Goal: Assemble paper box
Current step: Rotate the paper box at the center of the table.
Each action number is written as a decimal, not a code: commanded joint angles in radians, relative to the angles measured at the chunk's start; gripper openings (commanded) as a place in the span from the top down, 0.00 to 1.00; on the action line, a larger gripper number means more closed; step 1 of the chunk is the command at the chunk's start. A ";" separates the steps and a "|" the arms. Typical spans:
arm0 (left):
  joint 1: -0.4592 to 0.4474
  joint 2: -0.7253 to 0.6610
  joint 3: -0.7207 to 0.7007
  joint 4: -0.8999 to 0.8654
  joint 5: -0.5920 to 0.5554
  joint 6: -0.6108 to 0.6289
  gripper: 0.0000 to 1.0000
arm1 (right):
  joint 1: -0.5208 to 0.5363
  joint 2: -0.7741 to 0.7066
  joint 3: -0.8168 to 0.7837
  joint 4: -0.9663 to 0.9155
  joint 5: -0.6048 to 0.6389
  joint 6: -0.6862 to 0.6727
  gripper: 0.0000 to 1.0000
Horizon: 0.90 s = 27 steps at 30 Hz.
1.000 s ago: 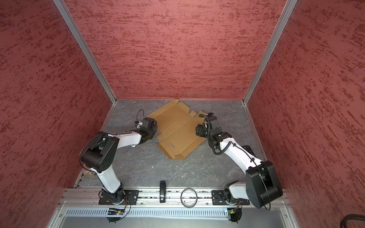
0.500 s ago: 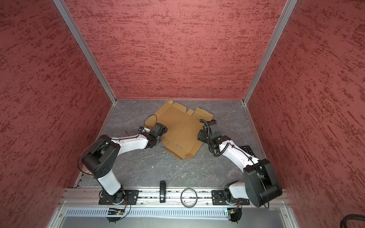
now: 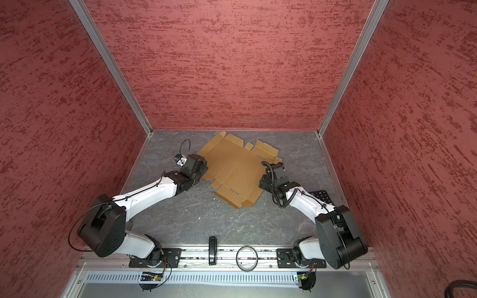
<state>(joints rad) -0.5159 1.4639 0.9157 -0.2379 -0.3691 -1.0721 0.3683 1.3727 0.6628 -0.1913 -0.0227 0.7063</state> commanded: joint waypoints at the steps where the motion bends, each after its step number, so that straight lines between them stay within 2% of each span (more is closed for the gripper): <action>1: 0.052 0.009 0.034 0.048 0.172 0.226 0.45 | -0.002 0.017 -0.027 0.066 -0.027 0.062 0.30; 6: 0.135 0.124 0.126 0.129 0.424 0.358 0.56 | -0.002 0.028 -0.066 0.138 -0.065 0.089 0.32; 10: 0.139 0.233 0.213 0.141 0.505 0.431 0.63 | -0.002 0.029 -0.095 0.207 -0.100 0.107 0.33; 18: 0.131 0.390 0.268 0.146 0.531 0.450 0.71 | -0.002 0.045 -0.126 0.276 -0.139 0.133 0.34; 27: 0.128 0.452 0.243 0.158 0.495 0.424 0.73 | -0.002 0.058 -0.148 0.323 -0.157 0.159 0.35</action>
<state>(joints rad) -0.3824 1.9060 1.1694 -0.1032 0.1352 -0.6498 0.3683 1.4235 0.5316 0.0853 -0.1719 0.8215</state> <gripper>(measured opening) 0.267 0.653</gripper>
